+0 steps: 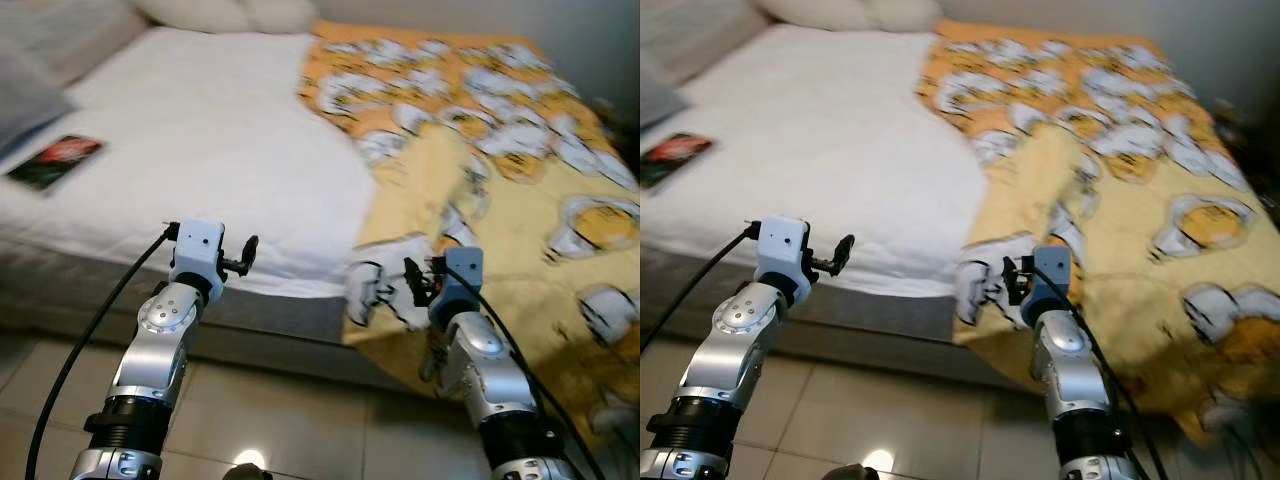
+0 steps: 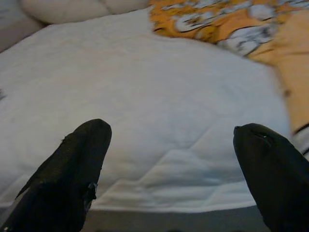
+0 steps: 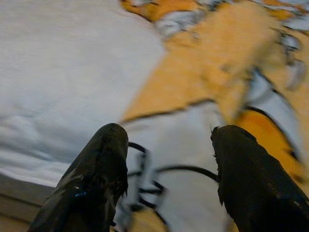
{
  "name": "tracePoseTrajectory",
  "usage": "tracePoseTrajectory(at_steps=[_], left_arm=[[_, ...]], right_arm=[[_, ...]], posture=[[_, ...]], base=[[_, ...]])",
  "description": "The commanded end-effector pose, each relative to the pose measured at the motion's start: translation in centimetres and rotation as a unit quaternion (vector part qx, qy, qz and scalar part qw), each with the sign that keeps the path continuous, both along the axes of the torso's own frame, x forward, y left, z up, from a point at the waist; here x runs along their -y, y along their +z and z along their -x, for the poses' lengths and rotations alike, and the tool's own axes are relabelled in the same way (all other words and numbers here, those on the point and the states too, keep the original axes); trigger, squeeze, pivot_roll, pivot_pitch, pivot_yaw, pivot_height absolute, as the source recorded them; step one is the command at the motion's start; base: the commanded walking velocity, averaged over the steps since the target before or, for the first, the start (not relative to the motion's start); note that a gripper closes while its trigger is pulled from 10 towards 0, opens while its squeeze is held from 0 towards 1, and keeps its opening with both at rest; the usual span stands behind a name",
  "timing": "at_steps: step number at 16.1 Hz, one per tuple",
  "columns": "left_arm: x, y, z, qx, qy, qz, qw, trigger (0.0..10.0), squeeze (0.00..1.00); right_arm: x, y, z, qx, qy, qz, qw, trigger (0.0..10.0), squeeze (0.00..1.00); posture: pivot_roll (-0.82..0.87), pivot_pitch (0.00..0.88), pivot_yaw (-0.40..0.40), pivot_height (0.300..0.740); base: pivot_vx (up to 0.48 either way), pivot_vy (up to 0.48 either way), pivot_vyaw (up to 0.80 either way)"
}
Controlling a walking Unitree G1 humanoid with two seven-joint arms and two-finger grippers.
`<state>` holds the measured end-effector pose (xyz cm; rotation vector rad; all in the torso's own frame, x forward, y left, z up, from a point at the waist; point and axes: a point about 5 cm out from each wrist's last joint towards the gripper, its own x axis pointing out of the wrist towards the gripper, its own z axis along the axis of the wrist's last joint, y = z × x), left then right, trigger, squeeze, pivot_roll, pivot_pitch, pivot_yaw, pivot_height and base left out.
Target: Clean up the room
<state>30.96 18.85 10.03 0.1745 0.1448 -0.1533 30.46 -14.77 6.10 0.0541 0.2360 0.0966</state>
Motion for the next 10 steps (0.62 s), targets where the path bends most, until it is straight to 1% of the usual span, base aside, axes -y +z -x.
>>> tracePoseTrajectory(at_steps=[1,10], left_arm=[[0.25,0.34,-0.29,0.003,-0.005,0.004,1.000,10.0,0.00],[0.22,0.31,-0.43,0.000,-0.005,0.004,1.000,10.0,0.00]], right_arm=[[0.30,0.33,-0.35,0.003,-0.008,-0.002,1.000,10.0,0.00],[0.33,0.51,-0.47,0.006,-0.005,0.004,1.000,10.0,0.00]], posture=[[-0.02,0.000,0.014,0.740],[-0.03,0.000,0.015,0.740]], base=[[0.300,0.000,0.00],[0.310,0.000,0.00]])
